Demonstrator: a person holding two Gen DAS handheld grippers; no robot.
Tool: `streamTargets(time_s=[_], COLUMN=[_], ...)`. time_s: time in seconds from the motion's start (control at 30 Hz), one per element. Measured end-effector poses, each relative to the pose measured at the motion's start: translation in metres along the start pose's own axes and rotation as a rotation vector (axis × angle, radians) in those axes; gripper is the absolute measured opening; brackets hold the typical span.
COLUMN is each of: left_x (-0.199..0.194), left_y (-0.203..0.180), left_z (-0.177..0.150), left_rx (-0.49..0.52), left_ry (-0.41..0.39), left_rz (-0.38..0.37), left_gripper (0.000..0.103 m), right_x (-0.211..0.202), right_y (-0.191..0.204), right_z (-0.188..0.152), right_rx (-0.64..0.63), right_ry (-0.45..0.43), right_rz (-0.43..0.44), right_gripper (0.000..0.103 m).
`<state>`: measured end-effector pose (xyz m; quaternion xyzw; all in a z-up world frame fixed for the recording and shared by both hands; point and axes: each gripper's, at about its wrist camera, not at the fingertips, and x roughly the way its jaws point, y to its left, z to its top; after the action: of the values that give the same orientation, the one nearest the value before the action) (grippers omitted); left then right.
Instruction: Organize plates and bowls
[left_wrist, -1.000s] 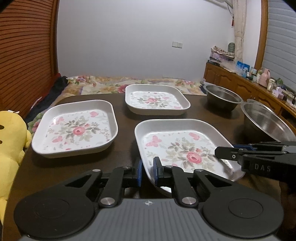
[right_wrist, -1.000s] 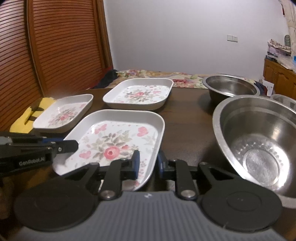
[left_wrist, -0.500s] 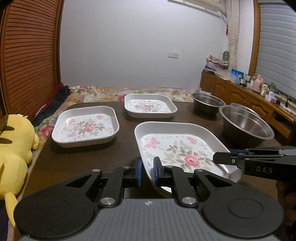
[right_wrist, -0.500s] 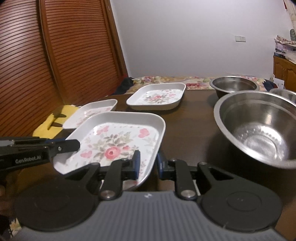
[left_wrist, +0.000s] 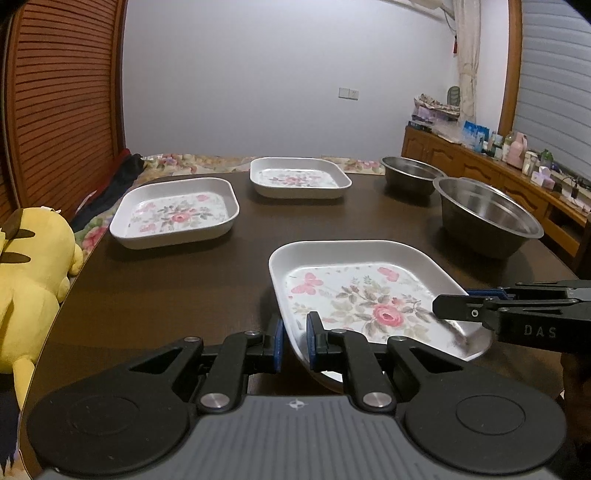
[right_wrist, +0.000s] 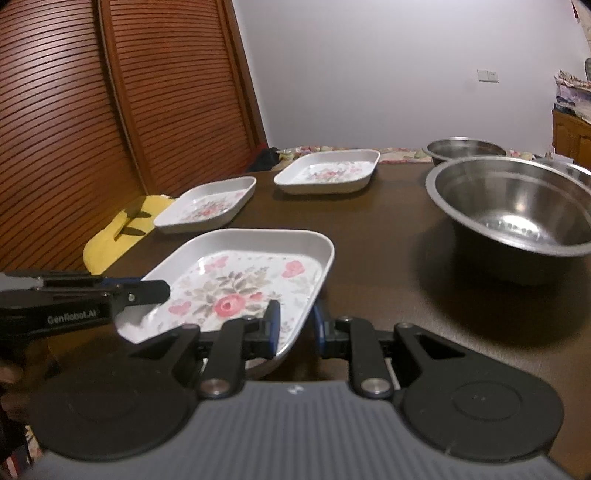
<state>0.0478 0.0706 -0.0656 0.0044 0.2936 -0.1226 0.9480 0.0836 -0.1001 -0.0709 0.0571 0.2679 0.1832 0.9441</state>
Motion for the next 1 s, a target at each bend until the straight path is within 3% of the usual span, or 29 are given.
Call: streamTargets(time_s=[1.0], left_x=[0.007], left_y=[0.002], left_z=[-0.005], left_rx=[-0.018], left_ry=[0.011], left_rz=[0.015], left_gripper=[0.015], right_x=[0.0], right_y=[0.0], right_z=[-0.013], right_rx=[-0.007], right_ry=[-0.009], right_rz=[-0.007], right_gripper=[0.022])
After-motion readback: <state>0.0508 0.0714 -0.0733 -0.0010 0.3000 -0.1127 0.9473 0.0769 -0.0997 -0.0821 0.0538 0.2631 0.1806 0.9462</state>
